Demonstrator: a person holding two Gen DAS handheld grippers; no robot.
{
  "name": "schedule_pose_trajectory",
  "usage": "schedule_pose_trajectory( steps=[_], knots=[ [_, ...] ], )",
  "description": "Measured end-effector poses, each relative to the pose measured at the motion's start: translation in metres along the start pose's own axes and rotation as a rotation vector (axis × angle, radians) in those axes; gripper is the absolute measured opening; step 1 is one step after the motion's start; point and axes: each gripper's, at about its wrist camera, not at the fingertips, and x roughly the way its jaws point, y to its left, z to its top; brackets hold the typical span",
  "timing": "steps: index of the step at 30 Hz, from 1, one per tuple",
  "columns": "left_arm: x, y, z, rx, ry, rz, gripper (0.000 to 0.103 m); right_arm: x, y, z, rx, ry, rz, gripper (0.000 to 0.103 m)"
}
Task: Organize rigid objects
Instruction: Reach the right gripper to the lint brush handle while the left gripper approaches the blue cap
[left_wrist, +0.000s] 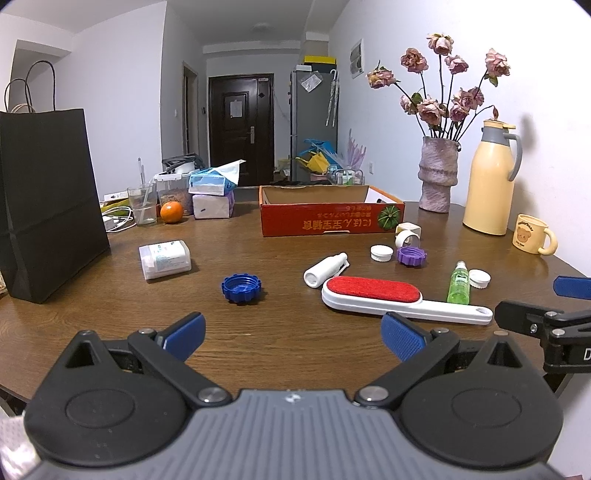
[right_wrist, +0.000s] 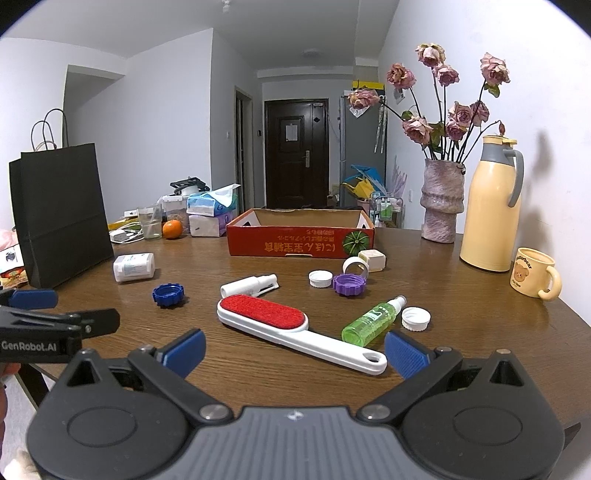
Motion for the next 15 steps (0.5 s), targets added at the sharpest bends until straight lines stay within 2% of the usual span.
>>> schedule_pose_trajectory(
  steps=[15],
  knots=[
    [0.028,0.007,0.007,-0.009,0.035,0.018,0.103,0.027,-0.003,0.006,-0.008,0.035,0.019,0.103]
  ],
)
